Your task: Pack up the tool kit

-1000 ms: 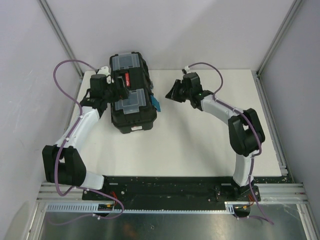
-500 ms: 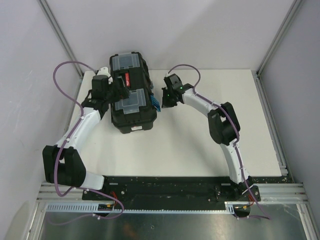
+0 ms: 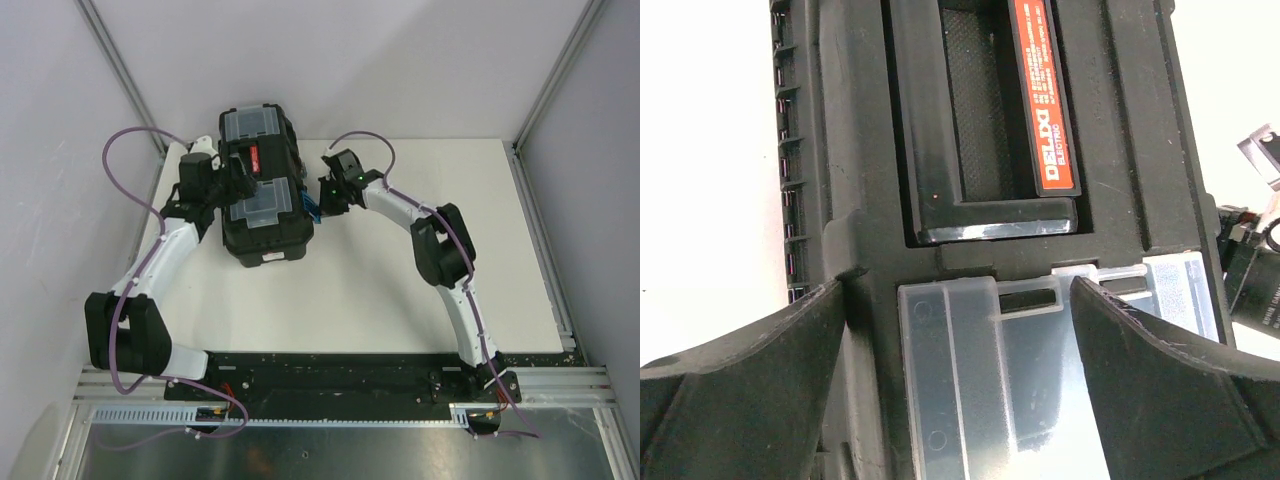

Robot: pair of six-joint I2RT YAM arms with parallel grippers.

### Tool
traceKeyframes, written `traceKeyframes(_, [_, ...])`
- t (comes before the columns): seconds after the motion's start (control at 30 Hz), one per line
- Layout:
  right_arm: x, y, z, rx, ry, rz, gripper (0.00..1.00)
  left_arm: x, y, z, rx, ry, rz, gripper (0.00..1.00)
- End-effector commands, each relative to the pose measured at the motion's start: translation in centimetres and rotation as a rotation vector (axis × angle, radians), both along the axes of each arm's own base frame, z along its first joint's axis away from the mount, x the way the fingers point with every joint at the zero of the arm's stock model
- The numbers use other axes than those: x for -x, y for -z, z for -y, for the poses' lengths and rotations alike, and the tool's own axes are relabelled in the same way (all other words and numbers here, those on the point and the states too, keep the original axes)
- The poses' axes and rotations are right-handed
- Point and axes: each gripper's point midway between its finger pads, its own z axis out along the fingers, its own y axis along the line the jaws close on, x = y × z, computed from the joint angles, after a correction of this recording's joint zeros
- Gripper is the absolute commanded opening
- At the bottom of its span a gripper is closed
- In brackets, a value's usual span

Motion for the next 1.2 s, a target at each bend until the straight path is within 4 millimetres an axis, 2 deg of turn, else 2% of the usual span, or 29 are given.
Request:
traceKeyframes(0.0, [1.1,-2.0,-4.6,-0.119,-0.138,0.052,0.0,9.9,13.4,3.1,0.043,0.198,-0.557,0.9])
traceKeyframes(0.33, [3.6,-1.5,-7.3,-0.083,-0.209,0.053,0.0,12.1,16.3,8.0,0.145,0.342,-0.657,0.82])
traceKeyframes(0.6, [3.2,-1.4,-9.3,-0.087,-0.227,0.065,0.0,14.3,18.3,10.9,0.322,0.437,-0.751,0.67])
traceKeyframes(0.9, [2.2,0.2,-11.2,-0.124,-0.21,0.061,0.0,17.9,20.5,12.1,0.454,0.499,-0.846,0.54])
traceKeyframes(1.0, [1.7,0.5,-11.6,-0.134,-0.202,0.07,0.0,18.7,21.0,12.3,0.482,0.506,-0.872,0.53])
traceKeyframes(1.17, [1.1,0.0,-12.9,-0.194,-0.18,0.077,0.0,19.2,21.1,12.7,0.522,0.527,-0.887,0.5])
